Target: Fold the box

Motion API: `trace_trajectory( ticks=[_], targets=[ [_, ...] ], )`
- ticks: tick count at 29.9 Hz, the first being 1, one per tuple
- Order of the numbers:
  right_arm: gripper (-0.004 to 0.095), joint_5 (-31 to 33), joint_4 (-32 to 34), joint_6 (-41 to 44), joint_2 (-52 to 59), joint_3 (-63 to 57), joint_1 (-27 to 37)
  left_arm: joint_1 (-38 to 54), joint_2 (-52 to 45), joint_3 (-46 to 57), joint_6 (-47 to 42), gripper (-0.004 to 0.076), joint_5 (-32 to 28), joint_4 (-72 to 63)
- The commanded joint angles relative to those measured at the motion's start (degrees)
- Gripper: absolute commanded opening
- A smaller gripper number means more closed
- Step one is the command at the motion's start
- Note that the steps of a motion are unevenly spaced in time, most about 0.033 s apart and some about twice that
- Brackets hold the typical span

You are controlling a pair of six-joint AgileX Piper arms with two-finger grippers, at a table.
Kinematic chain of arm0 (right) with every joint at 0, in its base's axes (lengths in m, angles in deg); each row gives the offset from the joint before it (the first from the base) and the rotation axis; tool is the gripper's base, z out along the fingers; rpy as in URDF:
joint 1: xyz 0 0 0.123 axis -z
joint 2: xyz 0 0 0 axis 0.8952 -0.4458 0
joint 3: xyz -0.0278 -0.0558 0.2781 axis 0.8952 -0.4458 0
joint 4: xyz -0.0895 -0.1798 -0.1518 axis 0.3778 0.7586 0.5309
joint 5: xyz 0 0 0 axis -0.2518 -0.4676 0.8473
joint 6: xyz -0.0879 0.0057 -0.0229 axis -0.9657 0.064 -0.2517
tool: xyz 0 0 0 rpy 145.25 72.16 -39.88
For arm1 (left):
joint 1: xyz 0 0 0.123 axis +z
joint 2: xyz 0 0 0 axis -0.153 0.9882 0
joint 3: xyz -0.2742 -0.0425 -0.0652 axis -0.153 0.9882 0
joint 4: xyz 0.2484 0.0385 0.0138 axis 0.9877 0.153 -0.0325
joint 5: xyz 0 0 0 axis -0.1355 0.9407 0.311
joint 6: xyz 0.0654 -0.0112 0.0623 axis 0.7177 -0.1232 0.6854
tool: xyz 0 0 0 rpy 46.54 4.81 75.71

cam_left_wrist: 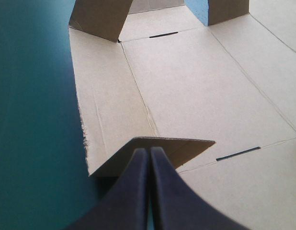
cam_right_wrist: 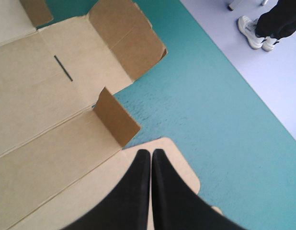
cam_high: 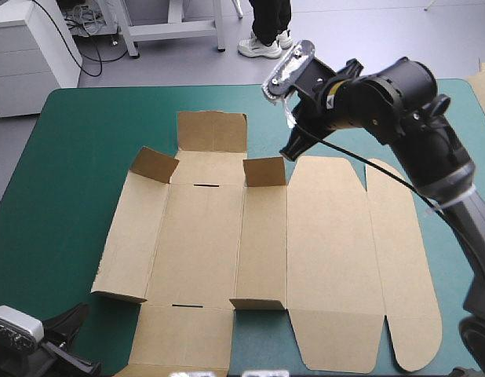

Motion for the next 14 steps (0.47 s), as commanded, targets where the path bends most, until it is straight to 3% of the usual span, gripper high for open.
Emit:
trace_trajectory(
  ticks=[1, 5, 14],
  targets=[
    [-0.0016, 0.1, -0.4, -0.6, 8.2, -6.4, 0.4, -0.4, 0.9, -1.2, 0.0, -0.0008, -4.1, -0.1],
    [-0.0018, -0.3, -0.4, -0.6, 15.8, -17.6, 0.4, -0.4, 0.9, -1.2, 0.0, -0.0008, -4.1, -0.1],
    [-0.0018, -11.2, -1.2, 3.7, 33.3, -44.3, 0.4, -0.4, 0.9, -1.2, 0.0, -0.0008, -4.1, -0.1]
  ],
)
